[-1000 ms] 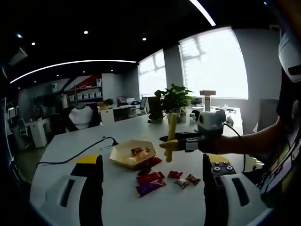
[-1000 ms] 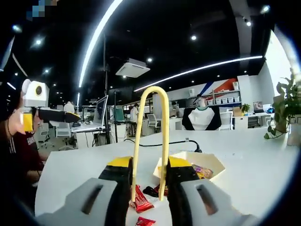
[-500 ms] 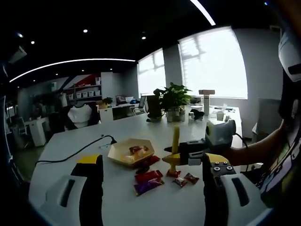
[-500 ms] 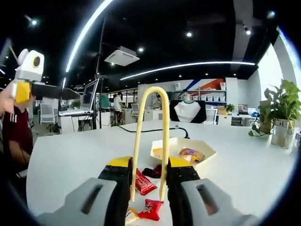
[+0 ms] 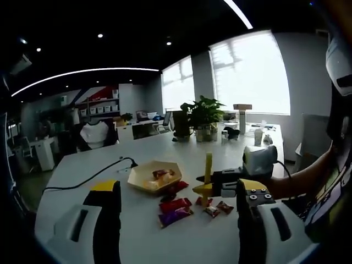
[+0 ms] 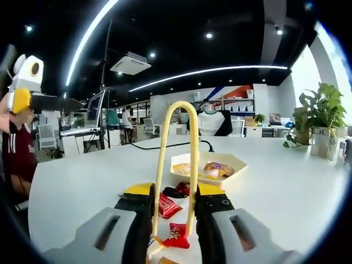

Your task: Place the target food into the container with the food tongs after gripping and lifting it, then release it inside without dropping or visibly crushing the food.

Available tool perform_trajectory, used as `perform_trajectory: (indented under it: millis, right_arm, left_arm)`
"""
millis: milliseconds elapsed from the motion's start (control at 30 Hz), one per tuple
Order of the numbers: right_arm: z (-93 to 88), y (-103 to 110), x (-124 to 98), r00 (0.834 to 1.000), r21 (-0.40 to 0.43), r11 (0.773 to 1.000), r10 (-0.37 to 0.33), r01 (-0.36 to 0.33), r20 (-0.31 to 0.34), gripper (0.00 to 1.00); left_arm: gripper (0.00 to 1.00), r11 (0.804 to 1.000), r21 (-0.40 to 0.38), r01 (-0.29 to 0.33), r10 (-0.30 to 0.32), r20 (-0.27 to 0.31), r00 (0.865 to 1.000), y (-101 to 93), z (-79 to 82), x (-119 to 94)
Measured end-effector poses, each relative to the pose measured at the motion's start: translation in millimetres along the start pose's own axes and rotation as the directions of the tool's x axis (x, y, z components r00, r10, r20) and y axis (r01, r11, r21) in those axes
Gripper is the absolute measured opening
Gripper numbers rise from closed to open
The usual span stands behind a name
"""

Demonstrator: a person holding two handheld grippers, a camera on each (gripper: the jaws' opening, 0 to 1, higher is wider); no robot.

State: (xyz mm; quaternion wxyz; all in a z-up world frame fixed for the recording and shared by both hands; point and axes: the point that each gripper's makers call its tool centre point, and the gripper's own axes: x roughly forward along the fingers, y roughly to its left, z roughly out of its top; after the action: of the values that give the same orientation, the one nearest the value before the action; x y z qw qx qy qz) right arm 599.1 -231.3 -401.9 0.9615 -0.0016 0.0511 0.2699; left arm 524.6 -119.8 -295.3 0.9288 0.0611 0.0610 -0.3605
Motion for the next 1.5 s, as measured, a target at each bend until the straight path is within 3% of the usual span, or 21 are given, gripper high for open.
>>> perform_trajectory:
  millis: [200, 233, 267, 300, 333, 700, 833, 933, 1000, 1067, 1267, 1333, 1500]
  right_arm:
    - [-5.2, -0.3, 0.1, 1.000, -0.012, 1.000, -0.006, 0.006, -0.012, 0.25]
    - [-8.0, -1.1, 0.7, 1.000, -0.018, 1.000, -0.008, 0.008, -0.024, 0.25]
    - [-18.7, -3.2, 0.4, 0.997, -0.018, 1.000, -0.017, 0.016, -0.074, 0.24]
    - [-14.0, -4.5, 0.8, 1.000, -0.013, 1.000, -0.013, 0.013, -0.026, 0.23]
    - [-18.3, -5.7, -1.7, 0.998, -0.005, 1.000, -0.018, 0.018, -0.054, 0.23]
    - [-16.9, -1.6, 1.2, 0.998, -0.066, 0.998, -0.002, -0.002, -0.063, 0.14]
    - [-16.0, -3.4, 0.3, 0.998, -0.031, 1.000, 0.005, -0.007, -0.065, 0.15]
    - [-0.9, -4.0, -2.6, 1.000, 0.035, 0.999, 0.018, -0.019, 0.012, 0.15]
    - [-2.9, -8.6, -3.2, 1.000, 0.006, 1.000, 0.001, -0.001, -0.024, 0.15]
    - [5.7, -11.4, -4.1, 1.000, 0.070, 0.998, -0.001, 0.000, 0.014, 0.15]
    - [26.6, -26.7, -5.6, 0.998, 0.041, 0.999, -0.034, 0.032, 0.051, 0.16]
    - [35.9, -40.8, -4.9, 0.993, 0.137, 0.988, -0.080, 0.067, 0.085, 0.16]
    - [50.5, -55.3, -0.7, 0.991, 0.096, 0.992, -0.088, 0.079, 0.101, 0.16]
  left_arm:
    - [0.92, 1.000, 0.004, -0.006, 0.006, 0.005, 1.000, 1.2, 2.4, -0.8]
    - [0.92, 1.000, 0.003, -0.008, 0.008, 0.006, 1.000, 1.4, 2.4, -0.9]
    - [0.92, 1.000, 0.001, -0.008, 0.008, 0.006, 1.000, 1.2, 2.0, -0.9]
    - [0.92, 1.000, 0.000, -0.007, 0.007, 0.004, 1.000, 1.0, 1.6, -0.8]
    - [0.92, 1.000, 0.000, -0.007, 0.007, 0.003, 1.000, 0.8, 0.9, -0.8]
    - [0.92, 1.000, -0.002, -0.010, 0.010, -0.004, 1.000, 2.0, -1.6, 0.3]
    - [0.92, 1.000, 0.000, -0.009, 0.009, -0.005, 1.000, 1.4, -0.5, 0.8]
    - [0.92, 1.000, 0.006, -0.010, 0.010, -0.010, 1.000, 1.4, -0.4, -0.2]
    - [0.92, 1.000, 0.005, -0.012, 0.012, -0.010, 1.000, 2.2, -0.3, -1.0]
    - [0.92, 1.000, 0.005, -0.016, 0.016, -0.012, 1.000, 3.2, -0.5, -0.9]
    - [0.92, 1.000, -0.004, -0.024, 0.024, -0.005, 1.000, 4.3, -0.1, -0.3]
    - [0.92, 1.000, -0.011, -0.016, 0.016, -0.012, 1.000, 2.0, -3.1, 0.6]
    - [0.92, 1.000, -0.009, -0.009, 0.009, -0.016, 1.000, -0.7, -5.1, 0.2]
